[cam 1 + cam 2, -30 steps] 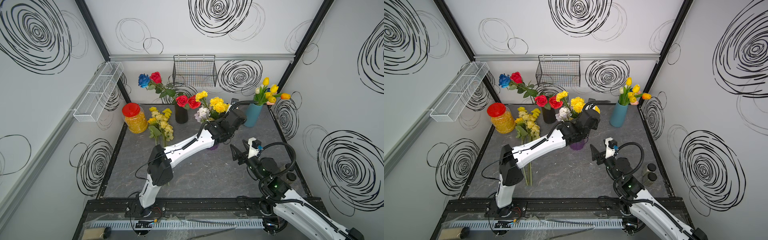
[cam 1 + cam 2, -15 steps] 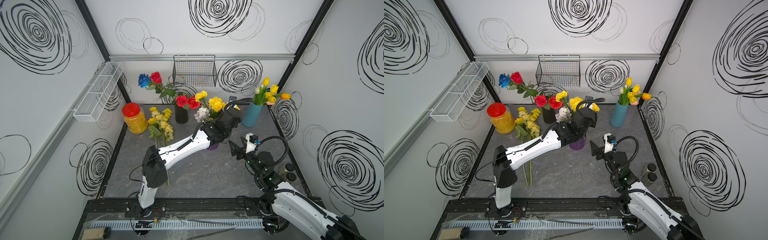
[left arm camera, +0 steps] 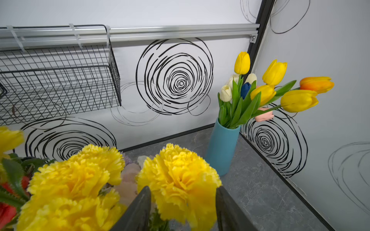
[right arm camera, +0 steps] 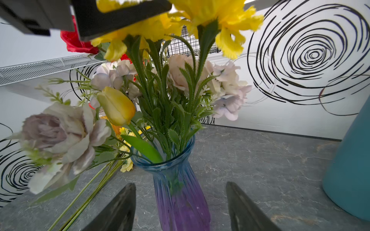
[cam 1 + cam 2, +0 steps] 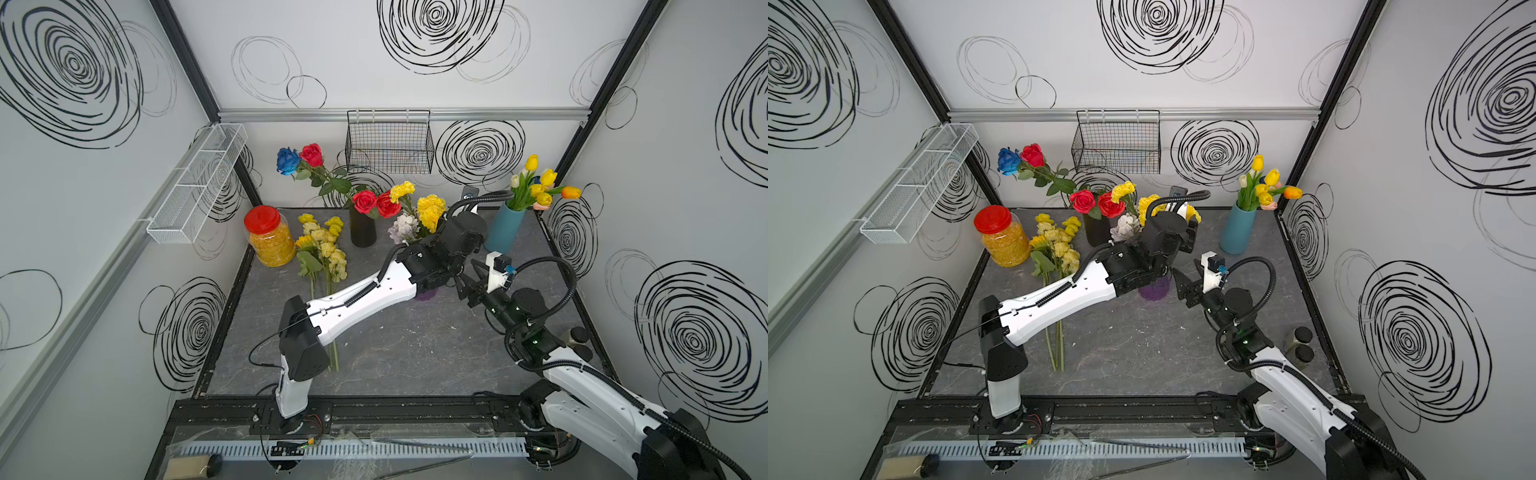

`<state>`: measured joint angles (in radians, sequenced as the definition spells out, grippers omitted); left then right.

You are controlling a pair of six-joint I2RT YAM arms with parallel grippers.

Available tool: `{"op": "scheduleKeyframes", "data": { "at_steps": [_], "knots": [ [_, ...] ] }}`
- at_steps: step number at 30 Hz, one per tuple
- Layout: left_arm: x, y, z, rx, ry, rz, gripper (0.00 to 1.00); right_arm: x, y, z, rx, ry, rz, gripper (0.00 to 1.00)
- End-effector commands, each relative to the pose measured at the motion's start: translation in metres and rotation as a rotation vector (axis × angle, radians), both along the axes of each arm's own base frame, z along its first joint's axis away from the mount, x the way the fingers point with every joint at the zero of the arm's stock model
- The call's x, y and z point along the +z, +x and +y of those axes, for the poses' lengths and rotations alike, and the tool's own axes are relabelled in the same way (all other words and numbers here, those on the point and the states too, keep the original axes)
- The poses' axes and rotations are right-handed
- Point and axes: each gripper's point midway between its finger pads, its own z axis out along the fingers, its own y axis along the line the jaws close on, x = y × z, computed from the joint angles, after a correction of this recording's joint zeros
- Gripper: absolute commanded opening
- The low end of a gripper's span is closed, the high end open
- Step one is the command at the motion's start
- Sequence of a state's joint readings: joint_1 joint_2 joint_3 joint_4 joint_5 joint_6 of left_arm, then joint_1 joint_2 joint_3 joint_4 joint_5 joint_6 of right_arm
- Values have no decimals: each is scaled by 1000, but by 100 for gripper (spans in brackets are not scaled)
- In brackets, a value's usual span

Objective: Pick out yellow flowers from the vase
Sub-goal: Pick up the flower from the vase.

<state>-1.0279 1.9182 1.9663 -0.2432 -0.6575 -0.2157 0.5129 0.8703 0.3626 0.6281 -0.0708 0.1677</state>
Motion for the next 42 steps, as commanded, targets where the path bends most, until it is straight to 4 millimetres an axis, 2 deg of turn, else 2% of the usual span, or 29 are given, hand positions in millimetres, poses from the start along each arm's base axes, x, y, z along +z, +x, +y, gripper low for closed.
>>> {"op": "scheduleKeyframes", "data": {
  "at_steps": [1, 3, 6, 11, 20, 27, 33, 36, 42],
  "knots": [
    [2, -15, 11, 49, 28, 8, 61, 8, -6, -6, -10, 6, -30, 75],
    [-6, -21, 14, 56, 31, 23, 64, 7, -9, -9, -16, 8, -33, 75],
    [-20, -20, 19, 51, 12, 65, 66, 4, -13, -14, -27, 7, -33, 75],
    [-42, 1, 24, 80, 29, 117, 69, 3, -17, -18, -35, 7, -34, 76],
    [-51, 28, -12, 16, 71, 133, 72, 5, -21, -21, -39, 9, -39, 77],
    [-51, 51, -16, 55, 59, 122, 66, 9, -23, -21, -34, 13, -47, 77],
    [-60, 58, -20, 51, 81, 126, 63, 11, -23, -23, -39, 12, -50, 78],
    [-54, 57, -27, 26, 76, 100, 57, 11, -23, -22, -36, 15, -48, 78],
    [-21, 54, -28, 7, 25, 31, 43, 13, -22, -20, -30, 25, -49, 78]
  ]
}}
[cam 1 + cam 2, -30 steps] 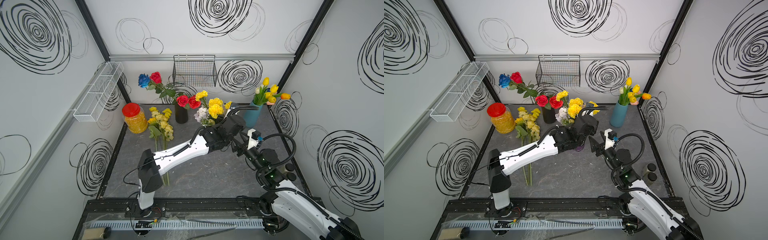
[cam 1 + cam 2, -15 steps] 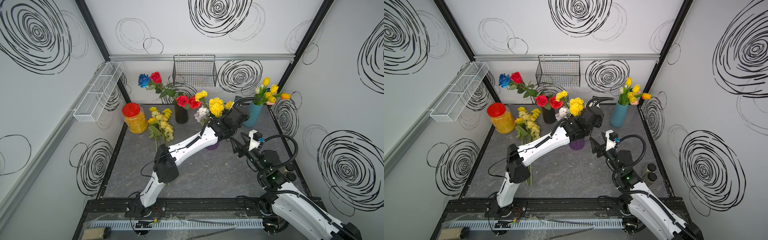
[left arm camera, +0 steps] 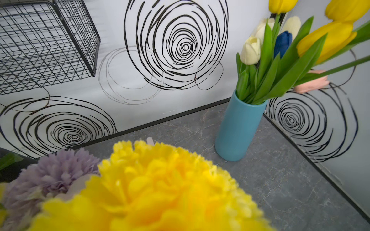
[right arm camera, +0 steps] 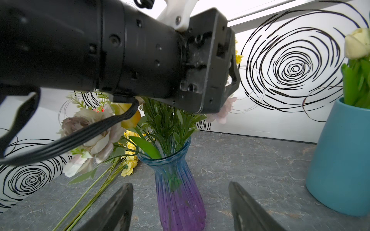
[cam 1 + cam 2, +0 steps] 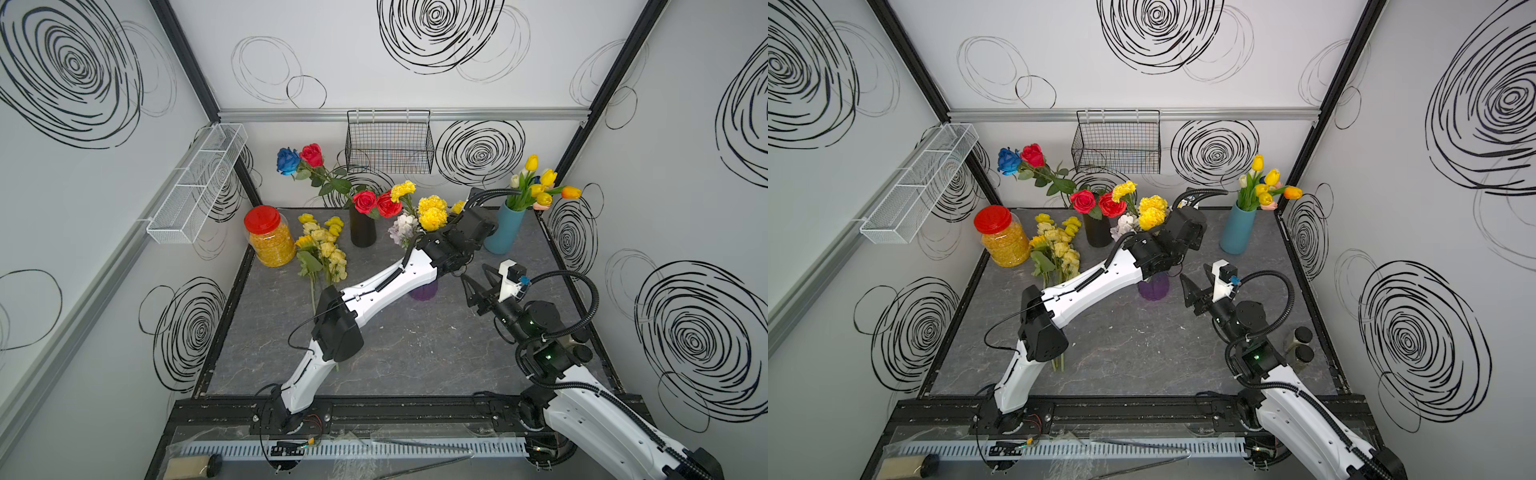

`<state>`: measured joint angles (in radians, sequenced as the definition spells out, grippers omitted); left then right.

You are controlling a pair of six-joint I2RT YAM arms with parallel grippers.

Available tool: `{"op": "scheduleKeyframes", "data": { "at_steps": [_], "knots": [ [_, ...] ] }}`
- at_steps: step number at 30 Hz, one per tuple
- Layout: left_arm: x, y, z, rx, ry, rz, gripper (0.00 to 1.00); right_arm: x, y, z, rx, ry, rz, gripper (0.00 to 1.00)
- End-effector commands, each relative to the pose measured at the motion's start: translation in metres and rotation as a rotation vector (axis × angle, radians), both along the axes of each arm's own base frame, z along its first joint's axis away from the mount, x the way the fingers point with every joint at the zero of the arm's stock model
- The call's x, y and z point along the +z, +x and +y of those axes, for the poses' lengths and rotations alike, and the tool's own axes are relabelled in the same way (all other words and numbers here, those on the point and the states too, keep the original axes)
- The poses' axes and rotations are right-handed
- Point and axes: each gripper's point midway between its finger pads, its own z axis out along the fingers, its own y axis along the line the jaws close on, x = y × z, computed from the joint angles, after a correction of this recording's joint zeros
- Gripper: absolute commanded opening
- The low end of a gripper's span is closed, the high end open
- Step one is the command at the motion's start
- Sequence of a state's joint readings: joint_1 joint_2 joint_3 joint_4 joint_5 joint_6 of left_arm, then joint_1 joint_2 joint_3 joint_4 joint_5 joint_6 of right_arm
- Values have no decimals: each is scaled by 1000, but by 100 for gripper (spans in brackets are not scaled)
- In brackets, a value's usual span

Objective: Pick out yellow flowers from the vase
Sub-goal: Pick up the flower from the vase.

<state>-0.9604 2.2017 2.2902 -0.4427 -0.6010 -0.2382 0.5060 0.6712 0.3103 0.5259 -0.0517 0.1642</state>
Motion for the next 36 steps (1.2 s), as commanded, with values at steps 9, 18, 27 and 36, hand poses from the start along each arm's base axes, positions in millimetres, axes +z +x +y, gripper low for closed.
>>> {"op": "scheduleKeyframes", "data": {
  "at_steps": [9, 18, 27, 36],
  "knots": [
    [75, -7, 2, -33, -111, -144, 40, 8, 9, 11, 33, 6, -10, 77],
    [110, -23, 6, -53, -149, -198, 41, 21, 23, 35, 109, 8, -32, 68],
    [134, -36, 10, -54, -162, -246, 41, 20, 42, 40, 89, 0, 3, 54],
    [145, -42, 10, -65, -181, -265, 42, 24, 63, 55, 111, -14, 24, 40]
  ]
}}
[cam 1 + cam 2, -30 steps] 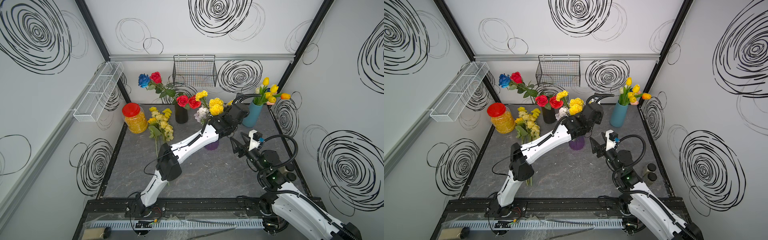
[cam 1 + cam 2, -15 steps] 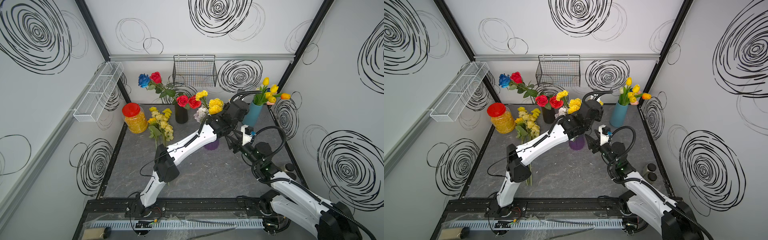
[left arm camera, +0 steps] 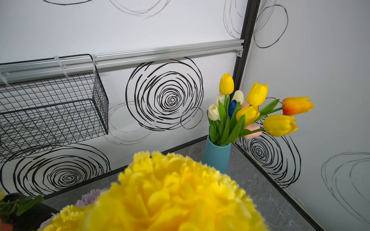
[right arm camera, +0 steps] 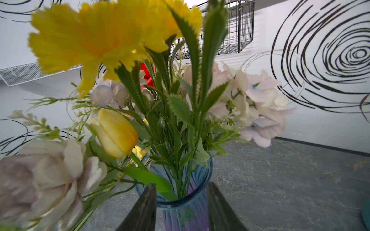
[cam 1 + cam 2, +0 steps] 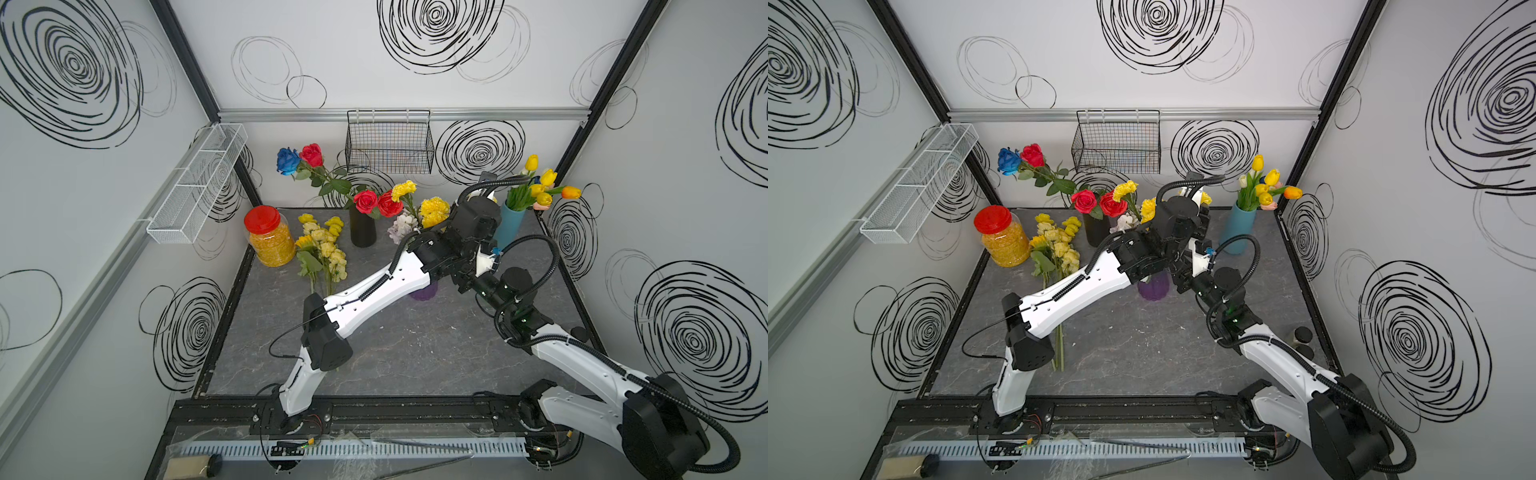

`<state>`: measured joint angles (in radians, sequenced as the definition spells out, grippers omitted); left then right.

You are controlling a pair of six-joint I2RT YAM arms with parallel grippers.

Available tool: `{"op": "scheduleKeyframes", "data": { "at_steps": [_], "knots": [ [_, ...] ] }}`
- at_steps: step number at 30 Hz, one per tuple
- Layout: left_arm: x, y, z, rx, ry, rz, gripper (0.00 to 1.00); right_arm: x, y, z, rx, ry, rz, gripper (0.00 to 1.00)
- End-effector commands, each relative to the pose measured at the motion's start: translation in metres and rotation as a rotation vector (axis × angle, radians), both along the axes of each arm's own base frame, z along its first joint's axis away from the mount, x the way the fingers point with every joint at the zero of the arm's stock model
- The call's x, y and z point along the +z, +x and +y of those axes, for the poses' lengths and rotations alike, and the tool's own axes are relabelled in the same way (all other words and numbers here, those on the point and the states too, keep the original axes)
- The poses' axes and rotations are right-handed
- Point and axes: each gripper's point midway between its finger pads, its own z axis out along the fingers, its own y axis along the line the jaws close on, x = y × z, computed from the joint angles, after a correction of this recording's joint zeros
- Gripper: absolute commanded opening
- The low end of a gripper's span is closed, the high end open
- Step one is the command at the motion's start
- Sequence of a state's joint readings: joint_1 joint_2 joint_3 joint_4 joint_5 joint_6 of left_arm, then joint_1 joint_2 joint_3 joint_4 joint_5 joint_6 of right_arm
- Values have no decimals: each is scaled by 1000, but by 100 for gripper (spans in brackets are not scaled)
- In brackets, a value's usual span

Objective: Pick out yellow flowers from the vase
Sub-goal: Pick up the flower from the vase.

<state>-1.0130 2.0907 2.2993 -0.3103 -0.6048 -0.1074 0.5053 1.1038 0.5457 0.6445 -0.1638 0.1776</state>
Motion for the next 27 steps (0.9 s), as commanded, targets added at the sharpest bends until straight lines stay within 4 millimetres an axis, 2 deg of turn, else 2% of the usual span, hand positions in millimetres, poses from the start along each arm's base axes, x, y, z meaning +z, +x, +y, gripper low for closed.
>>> {"op": "scheduleKeyframes", "data": {
  "at_steps": [1, 7, 10, 27],
  "knots": [
    [50, -9, 14, 11, -94, -76, 42, 20, 9, 2, -7, 21, -48, 38],
    [51, -10, 14, 9, -92, -78, 43, 18, 22, 9, -4, 14, -24, 20],
    [52, -11, 14, 9, -94, -80, 43, 16, 24, 10, -6, 17, -19, 17],
    [52, -11, 13, 5, -100, -79, 44, 16, 33, 12, -14, 15, -8, 16]
  ]
}}
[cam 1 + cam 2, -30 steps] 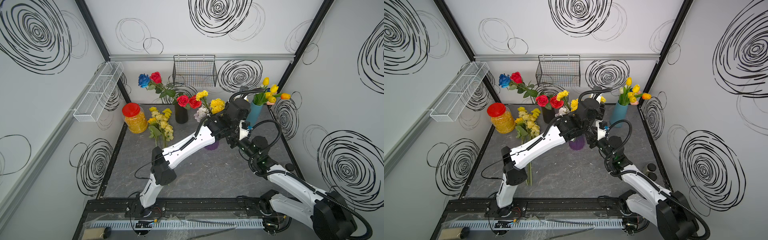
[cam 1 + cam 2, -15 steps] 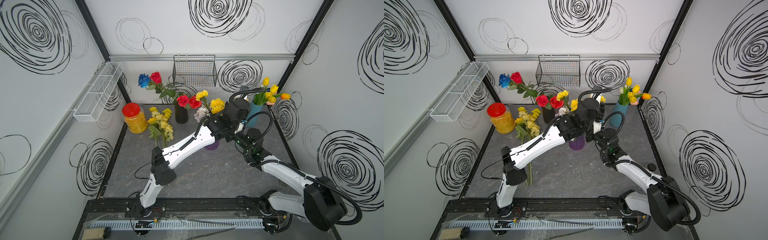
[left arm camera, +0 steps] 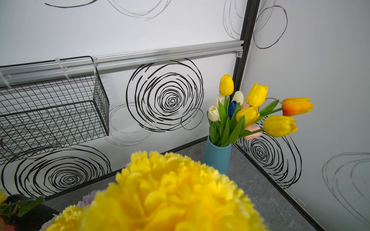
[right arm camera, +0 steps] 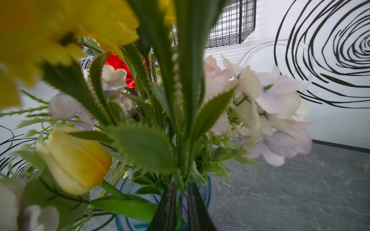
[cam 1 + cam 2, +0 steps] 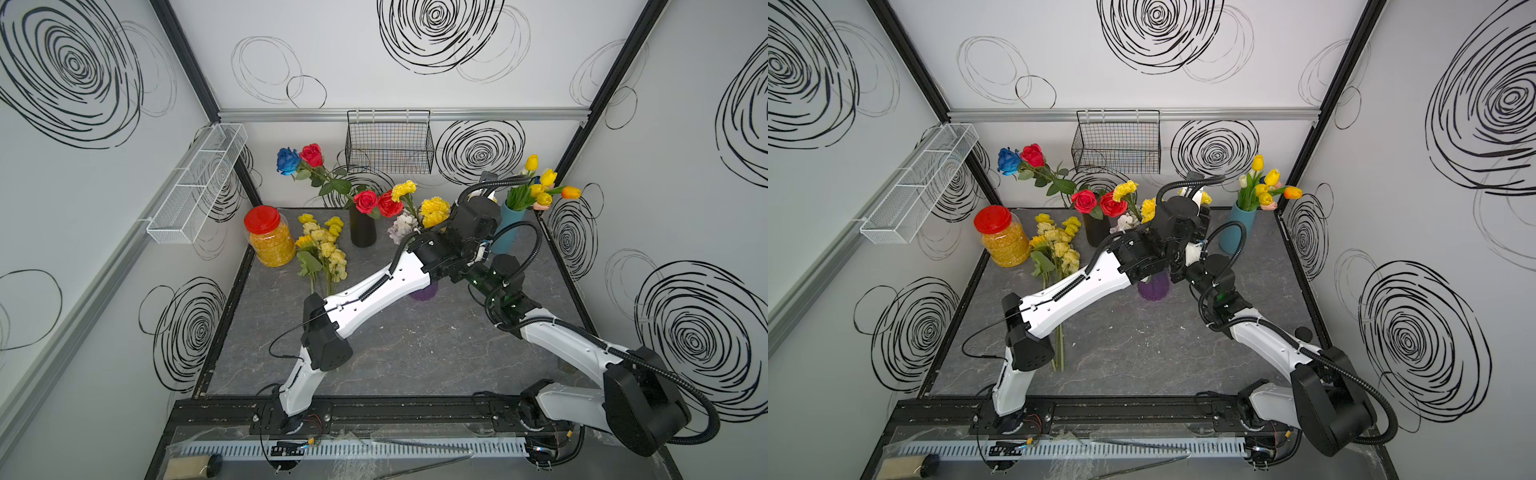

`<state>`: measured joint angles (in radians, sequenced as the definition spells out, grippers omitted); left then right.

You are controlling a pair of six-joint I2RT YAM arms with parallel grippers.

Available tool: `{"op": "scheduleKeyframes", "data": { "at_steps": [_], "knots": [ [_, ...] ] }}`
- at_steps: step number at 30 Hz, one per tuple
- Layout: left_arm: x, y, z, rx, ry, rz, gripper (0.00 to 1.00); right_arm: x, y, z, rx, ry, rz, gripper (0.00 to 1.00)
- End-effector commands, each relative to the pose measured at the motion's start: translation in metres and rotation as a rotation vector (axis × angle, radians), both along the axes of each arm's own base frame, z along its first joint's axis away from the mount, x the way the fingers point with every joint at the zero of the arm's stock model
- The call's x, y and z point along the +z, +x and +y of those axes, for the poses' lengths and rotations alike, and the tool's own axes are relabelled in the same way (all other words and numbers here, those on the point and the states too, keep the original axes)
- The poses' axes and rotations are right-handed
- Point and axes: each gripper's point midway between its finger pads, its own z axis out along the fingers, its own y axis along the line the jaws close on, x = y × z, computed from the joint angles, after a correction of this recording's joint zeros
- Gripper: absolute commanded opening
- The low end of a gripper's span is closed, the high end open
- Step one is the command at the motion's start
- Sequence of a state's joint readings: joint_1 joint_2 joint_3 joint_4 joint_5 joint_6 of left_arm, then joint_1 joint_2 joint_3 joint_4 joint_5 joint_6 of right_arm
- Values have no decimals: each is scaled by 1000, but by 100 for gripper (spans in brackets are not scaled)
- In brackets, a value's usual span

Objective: Pick out yellow flowers from the vase
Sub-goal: Pick up the flower from the vase.

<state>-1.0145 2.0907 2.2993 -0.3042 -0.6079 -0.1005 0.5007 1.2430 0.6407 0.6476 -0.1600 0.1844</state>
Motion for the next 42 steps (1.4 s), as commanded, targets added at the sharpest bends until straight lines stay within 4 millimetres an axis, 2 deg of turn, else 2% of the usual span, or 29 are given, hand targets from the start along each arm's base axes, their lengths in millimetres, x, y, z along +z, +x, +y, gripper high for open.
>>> {"op": "scheduleKeyframes", "data": {
  "at_steps": [1, 5, 8, 13, 16, 18, 20, 23, 28, 32, 38, 42],
  "knots": [
    [51, -11, 15, 6, -102, -73, 45, 24, 4, 0, -5, 31, -55, 14],
    [54, -13, 15, -1, -104, -72, 49, 28, 3, -1, -5, 31, -57, 8],
    [67, -22, 14, -72, -109, -61, 61, 35, 1, -4, -9, 29, -65, 4],
    [92, -43, 33, -151, -133, -45, 78, 47, -1, -12, -24, 26, -66, 2],
    [105, -61, 49, -192, -154, -57, 92, 58, -3, -16, -32, 30, -70, 2],
    [110, -73, 64, -202, -169, -69, 98, 66, -4, -18, -34, 37, -74, 1],
    [111, -84, 79, -206, -183, -83, 99, 75, -7, -20, -32, 44, -76, 1],
    [115, -103, 113, -198, -216, -118, 99, 92, -12, -22, -24, 54, -93, 1],
    [93, -123, 161, -178, -214, -140, 99, 126, -28, -26, -4, 64, -96, 0],
    [60, -130, 182, -170, -163, -103, 99, 147, -46, -30, 25, 43, -83, 0],
    [7, -156, 176, -318, -130, -55, 100, 163, -86, -36, 94, 28, -91, 0],
    [-13, -181, 164, -452, -171, -34, 95, 160, -117, -30, 207, 36, -55, 0]
  ]
}}
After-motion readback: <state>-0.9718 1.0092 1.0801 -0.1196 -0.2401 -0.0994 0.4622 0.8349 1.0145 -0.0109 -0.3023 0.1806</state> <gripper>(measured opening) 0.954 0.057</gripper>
